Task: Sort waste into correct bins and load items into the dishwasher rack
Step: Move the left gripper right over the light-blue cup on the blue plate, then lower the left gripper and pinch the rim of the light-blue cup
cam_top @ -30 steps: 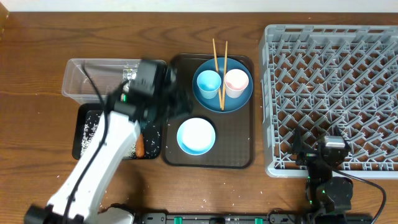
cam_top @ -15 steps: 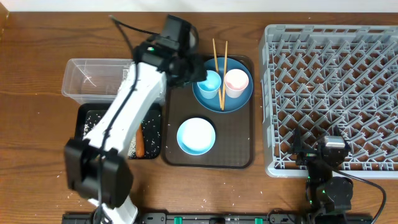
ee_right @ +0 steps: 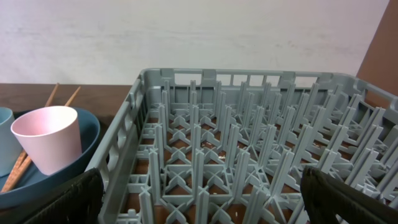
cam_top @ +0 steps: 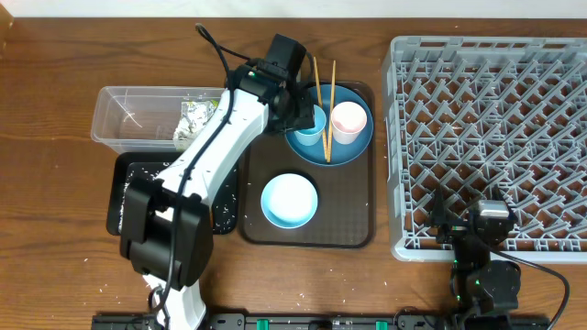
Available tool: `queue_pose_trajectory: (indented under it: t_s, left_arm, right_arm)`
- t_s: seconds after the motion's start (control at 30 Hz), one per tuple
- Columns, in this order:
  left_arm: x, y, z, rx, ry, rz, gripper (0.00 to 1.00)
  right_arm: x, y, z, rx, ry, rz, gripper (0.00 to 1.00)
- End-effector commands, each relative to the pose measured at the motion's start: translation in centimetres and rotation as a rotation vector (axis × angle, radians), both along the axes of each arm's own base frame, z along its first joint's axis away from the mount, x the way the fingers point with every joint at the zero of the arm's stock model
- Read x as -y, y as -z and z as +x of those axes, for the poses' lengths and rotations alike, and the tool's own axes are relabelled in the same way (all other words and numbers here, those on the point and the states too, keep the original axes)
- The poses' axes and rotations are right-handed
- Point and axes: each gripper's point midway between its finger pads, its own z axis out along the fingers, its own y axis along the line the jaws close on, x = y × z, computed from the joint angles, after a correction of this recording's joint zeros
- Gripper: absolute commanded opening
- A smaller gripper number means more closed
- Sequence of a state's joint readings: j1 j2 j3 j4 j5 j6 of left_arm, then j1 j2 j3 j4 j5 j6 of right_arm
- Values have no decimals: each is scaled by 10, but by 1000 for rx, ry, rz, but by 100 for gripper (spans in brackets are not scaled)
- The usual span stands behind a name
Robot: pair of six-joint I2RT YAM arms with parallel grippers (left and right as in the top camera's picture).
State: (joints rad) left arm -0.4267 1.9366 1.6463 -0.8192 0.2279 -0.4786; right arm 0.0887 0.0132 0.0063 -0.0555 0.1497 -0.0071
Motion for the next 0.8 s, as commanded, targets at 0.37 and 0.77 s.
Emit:
queue_pose_trajectory:
  t_s: [0.37,0.77]
  left_arm:
    - [-9,25,5,-23,-35,72,48]
    - [-8,42,5,-55,-48,81,47]
  right_arm:
    - [3,1,0,-4,14,5,99]
    - [3,1,0,-4,14,5,99]
